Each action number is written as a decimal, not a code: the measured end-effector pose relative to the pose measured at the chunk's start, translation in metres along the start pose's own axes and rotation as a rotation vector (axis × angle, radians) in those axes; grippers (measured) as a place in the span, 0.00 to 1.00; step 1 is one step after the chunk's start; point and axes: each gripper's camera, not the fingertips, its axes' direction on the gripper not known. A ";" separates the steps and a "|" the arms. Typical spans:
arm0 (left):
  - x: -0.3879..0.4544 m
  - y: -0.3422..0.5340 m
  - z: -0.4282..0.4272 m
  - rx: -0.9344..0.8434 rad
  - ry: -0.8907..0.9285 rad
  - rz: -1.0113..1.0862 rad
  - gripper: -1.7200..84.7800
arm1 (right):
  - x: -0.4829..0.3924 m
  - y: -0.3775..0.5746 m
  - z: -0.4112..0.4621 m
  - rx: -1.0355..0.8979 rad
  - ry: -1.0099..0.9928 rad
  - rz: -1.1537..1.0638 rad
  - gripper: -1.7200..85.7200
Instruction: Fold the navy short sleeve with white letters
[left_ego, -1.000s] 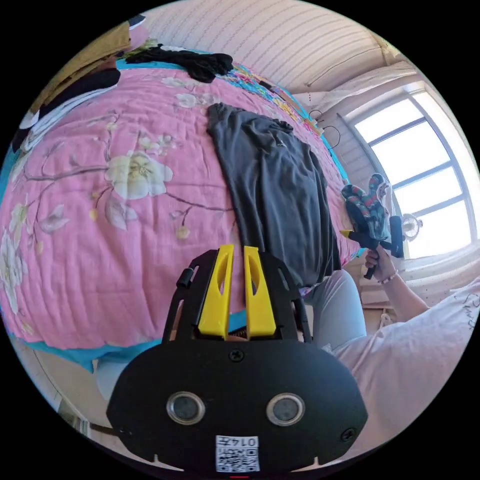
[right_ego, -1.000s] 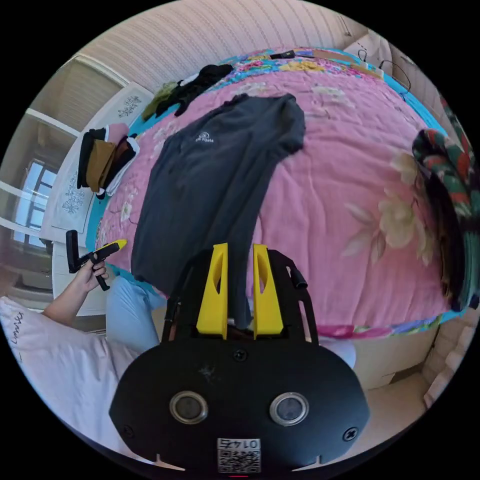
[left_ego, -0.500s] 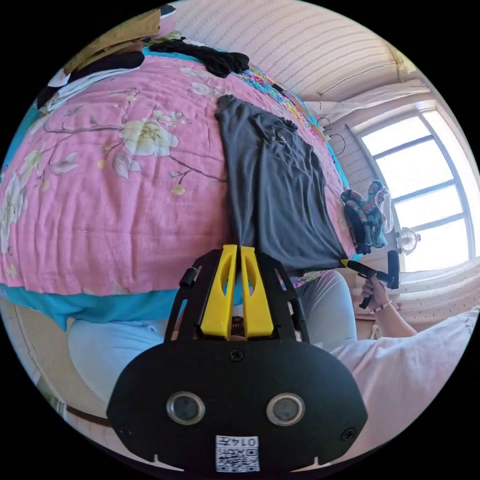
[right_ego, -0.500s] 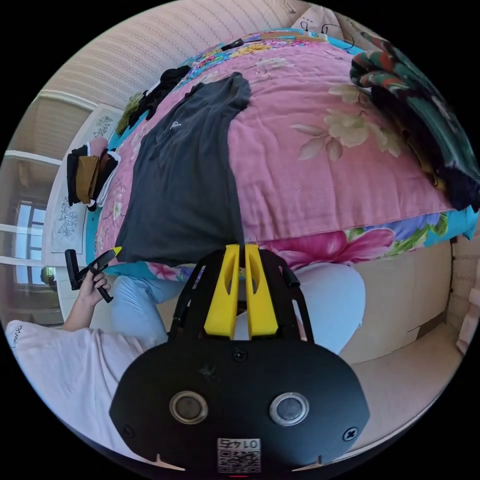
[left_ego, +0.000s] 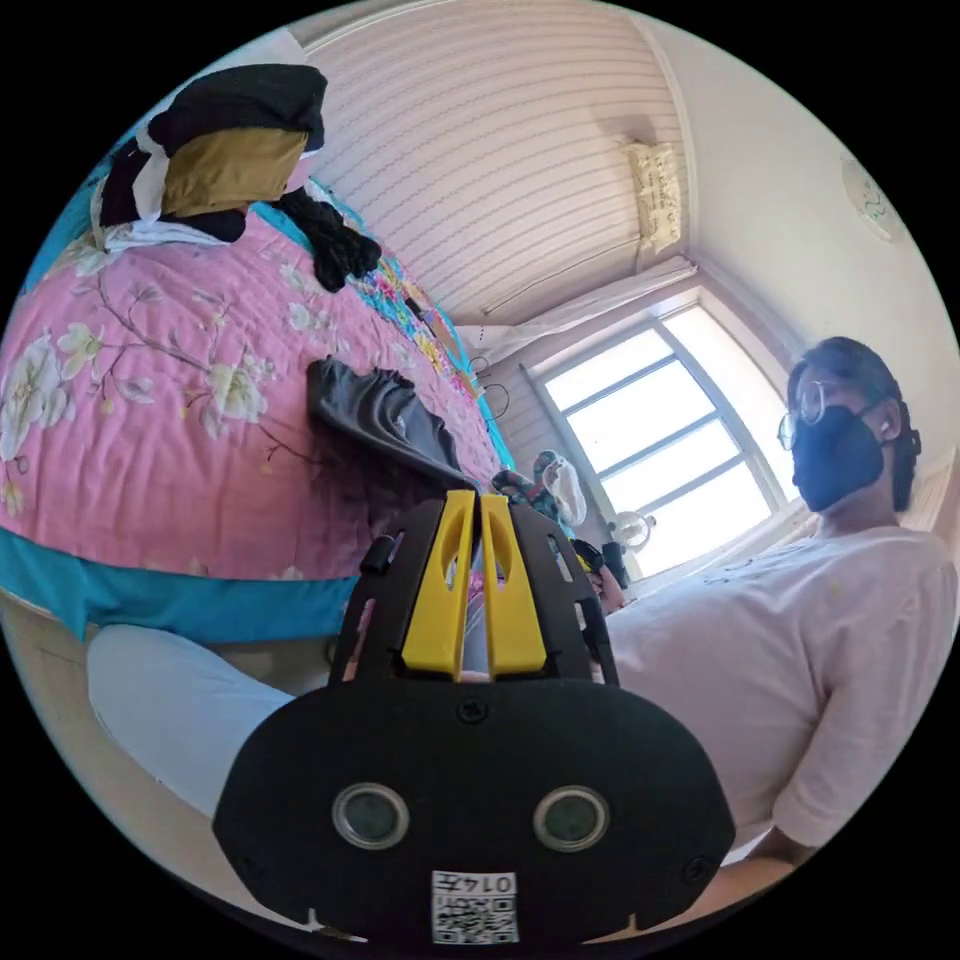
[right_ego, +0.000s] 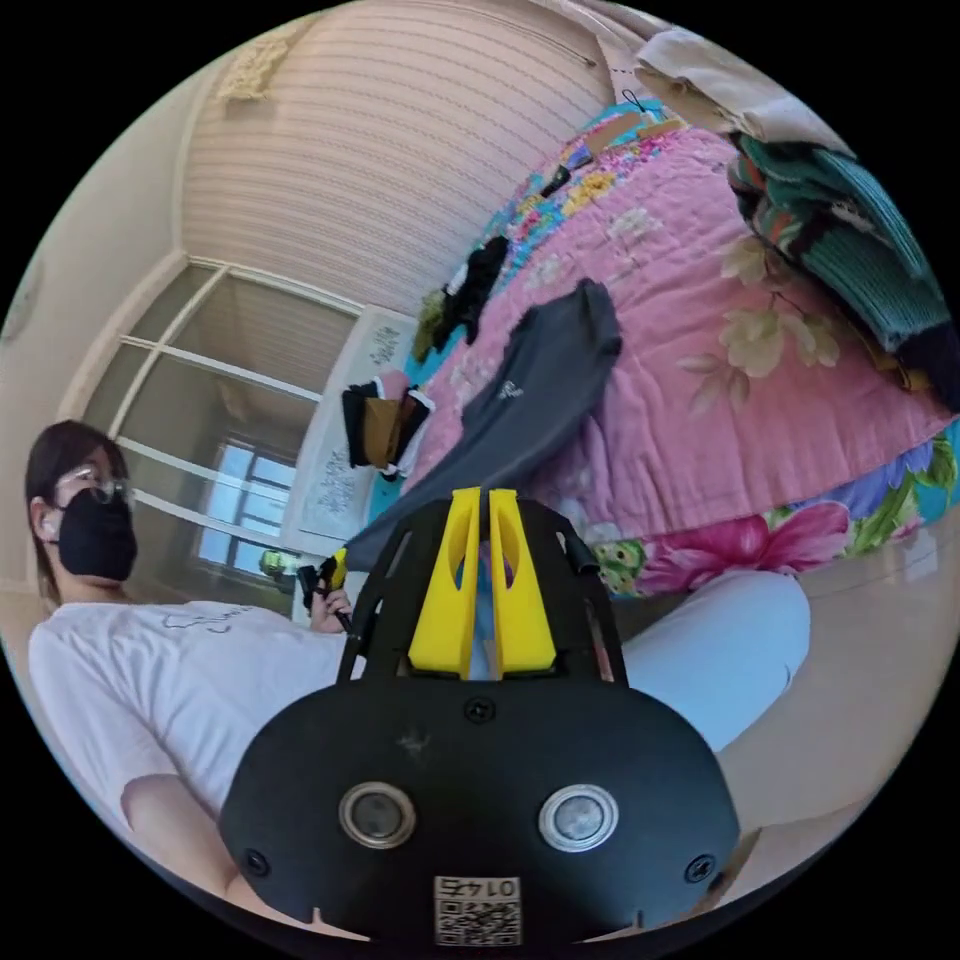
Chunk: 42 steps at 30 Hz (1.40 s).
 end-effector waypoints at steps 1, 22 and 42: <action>0.007 -0.005 -0.009 0.031 0.021 0.018 0.01 | -0.006 -0.004 -0.008 0.034 -0.046 -0.032 0.03; 0.106 -0.339 0.027 0.302 -0.114 0.351 0.01 | -0.121 -0.280 -0.015 0.365 -0.077 -0.429 0.03; -0.193 -0.012 0.044 -0.291 -0.404 -0.328 0.01 | 0.172 -0.040 0.064 -0.144 0.170 0.227 0.03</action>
